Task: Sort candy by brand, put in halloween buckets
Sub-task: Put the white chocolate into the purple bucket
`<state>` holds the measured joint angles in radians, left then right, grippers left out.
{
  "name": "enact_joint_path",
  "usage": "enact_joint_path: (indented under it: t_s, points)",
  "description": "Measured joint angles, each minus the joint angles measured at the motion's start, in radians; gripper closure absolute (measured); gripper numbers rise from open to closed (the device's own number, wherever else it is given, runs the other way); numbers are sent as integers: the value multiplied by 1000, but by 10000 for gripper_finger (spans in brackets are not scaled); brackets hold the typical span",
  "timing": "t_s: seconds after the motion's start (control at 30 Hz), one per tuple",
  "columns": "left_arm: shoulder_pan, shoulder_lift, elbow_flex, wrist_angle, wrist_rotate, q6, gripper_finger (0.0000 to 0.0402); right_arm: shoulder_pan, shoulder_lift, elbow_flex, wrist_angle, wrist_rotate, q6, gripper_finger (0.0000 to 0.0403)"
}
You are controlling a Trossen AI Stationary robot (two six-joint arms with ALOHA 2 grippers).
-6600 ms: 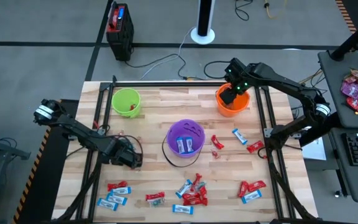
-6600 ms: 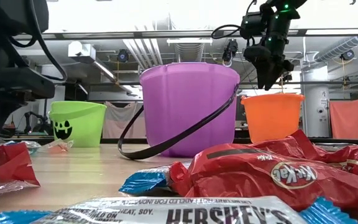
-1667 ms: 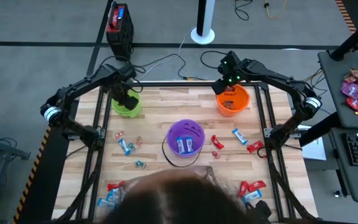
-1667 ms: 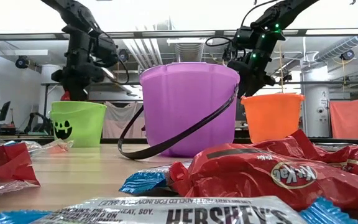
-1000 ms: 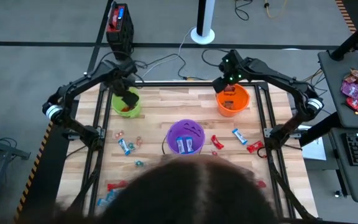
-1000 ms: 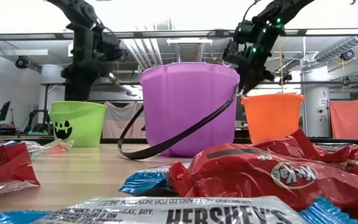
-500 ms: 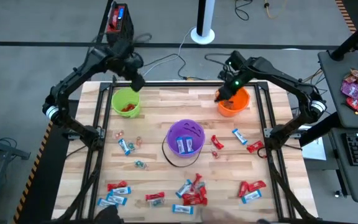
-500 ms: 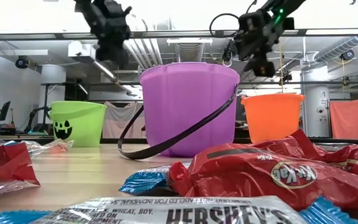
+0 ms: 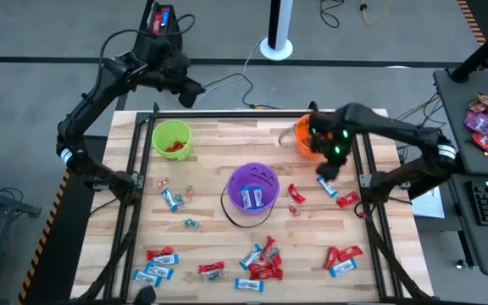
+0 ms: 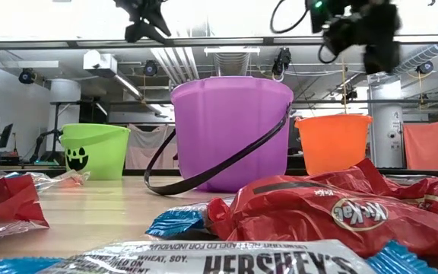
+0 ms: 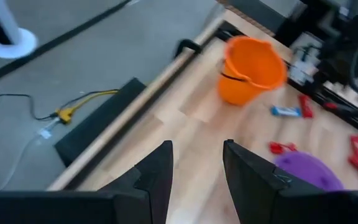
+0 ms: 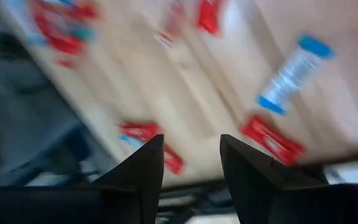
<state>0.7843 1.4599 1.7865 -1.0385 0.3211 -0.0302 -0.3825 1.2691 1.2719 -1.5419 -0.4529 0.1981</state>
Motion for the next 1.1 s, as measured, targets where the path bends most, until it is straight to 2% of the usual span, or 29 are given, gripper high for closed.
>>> enact_joint_path:
  t_s: [0.1,0.2,0.33,0.57,0.7,0.8,0.97,1.1]
  points:
    - [-65,-28,-33,-2,-28,-28,277,100,-86,-104,67,58,166,255]
    - [-141,-50,-74,-8,-130,-44,277,185,-169,-229,177,195,354,255]
    - [-230,-82,-128,7,-222,-74,277,224,-215,-384,289,351,467,245]
    - [-338,-90,-146,9,-262,-186,277,224,-166,-584,543,402,518,202]
    - [-396,-92,-146,10,-269,-242,277,223,-143,-648,606,435,544,184]
    - [-444,-92,-146,10,-333,-267,277,224,-128,-696,658,446,543,182]
    - [-493,-92,-146,5,-376,-304,277,224,-121,-761,759,428,538,207]
    - [-527,-92,-149,-88,-376,-338,277,223,-124,-770,756,413,547,269]
